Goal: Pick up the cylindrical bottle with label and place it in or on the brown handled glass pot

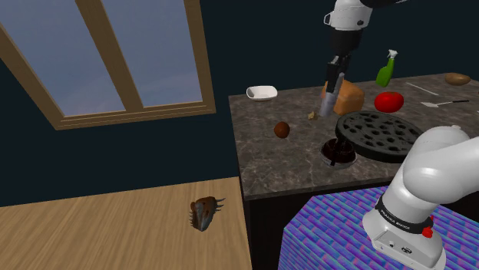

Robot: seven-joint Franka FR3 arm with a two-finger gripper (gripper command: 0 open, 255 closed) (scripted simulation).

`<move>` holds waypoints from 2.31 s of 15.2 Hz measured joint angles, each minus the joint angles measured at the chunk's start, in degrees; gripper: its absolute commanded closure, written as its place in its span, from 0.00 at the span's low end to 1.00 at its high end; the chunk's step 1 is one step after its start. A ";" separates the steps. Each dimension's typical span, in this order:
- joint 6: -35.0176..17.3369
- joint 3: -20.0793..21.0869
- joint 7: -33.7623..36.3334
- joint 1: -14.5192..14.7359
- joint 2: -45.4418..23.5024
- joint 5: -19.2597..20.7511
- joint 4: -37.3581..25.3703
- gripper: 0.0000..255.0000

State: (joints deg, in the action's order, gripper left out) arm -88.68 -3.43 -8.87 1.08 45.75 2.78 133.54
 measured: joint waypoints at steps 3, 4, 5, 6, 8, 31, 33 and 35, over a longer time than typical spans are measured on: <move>2.97 -2.83 -3.25 -1.18 3.08 2.22 -0.05 1.00; 3.87 -4.02 -4.57 -1.64 3.97 3.16 -0.11 1.00; 4.70 -5.00 -5.71 -2.05 5.03 4.01 0.03 1.00; 5.67 -5.78 -6.68 -2.41 6.05 4.73 -0.02 1.00; 5.80 -6.77 -7.70 -2.83 7.16 5.60 0.89 1.00; -6.76 -9.06 -7.52 -4.06 11.74 7.95 18.05 1.00; -6.79 -9.07 -7.52 -4.07 11.74 7.97 18.08 1.00; -6.80 -9.07 -7.52 -4.07 11.75 7.97 18.09 0.00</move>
State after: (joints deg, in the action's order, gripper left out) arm -95.48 -12.50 -16.39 -2.99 57.50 10.74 151.63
